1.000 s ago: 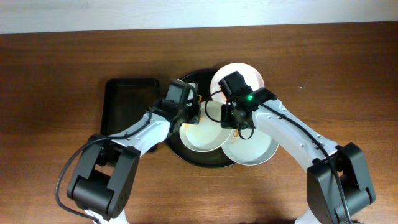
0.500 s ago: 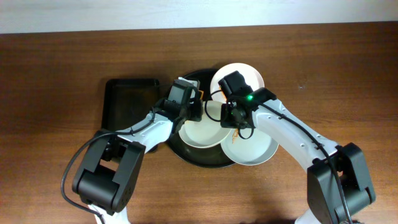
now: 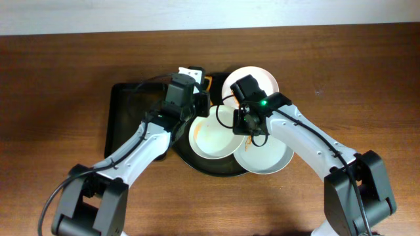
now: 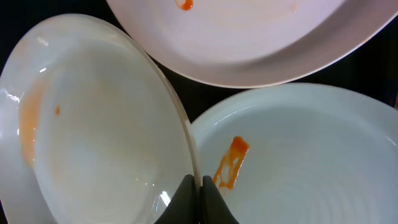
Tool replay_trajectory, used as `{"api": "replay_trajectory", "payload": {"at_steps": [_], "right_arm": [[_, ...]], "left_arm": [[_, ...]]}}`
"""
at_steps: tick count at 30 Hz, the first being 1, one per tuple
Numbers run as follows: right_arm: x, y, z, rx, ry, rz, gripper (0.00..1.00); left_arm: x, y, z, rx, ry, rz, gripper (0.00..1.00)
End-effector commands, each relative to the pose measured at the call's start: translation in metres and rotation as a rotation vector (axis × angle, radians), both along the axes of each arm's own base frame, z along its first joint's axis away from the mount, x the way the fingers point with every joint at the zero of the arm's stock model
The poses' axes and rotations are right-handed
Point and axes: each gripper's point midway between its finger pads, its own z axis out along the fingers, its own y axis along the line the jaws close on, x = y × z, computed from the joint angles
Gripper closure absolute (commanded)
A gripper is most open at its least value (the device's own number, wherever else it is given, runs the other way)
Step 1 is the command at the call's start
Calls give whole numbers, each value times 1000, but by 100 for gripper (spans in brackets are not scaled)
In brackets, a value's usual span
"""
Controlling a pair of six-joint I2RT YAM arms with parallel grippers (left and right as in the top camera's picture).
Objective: Clean dirty plates on tray and stack at the side
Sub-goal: 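Scrub the white plate's sauce with the sponge in the left gripper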
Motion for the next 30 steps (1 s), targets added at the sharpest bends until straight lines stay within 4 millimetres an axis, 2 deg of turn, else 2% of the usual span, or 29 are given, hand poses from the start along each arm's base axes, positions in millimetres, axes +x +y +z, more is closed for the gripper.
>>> {"api": "replay_trajectory", "payload": {"at_steps": [1,5,9,13,25,30], "right_arm": [[-2,0,-2,0,6,-1,96],[-2,0,-2,0,6,-1,96],[-2,0,-2,0,6,-1,96],[-2,0,-2,0,6,-1,96],[-1,1,-2,1,4,-2,96],[-1,1,-2,1,4,-2,96]], "left_arm": [[-28,2,-20,25,139,-37,100],[-62,0,-41,53,289,-87,100],[-73,-3,-49,73,318,-102,100],[-80,-2,-66,108,338,-100,100],[-72,-5,-98,131,352,-94,100],[-64,-9,-95,114,315,-95,100]]}}
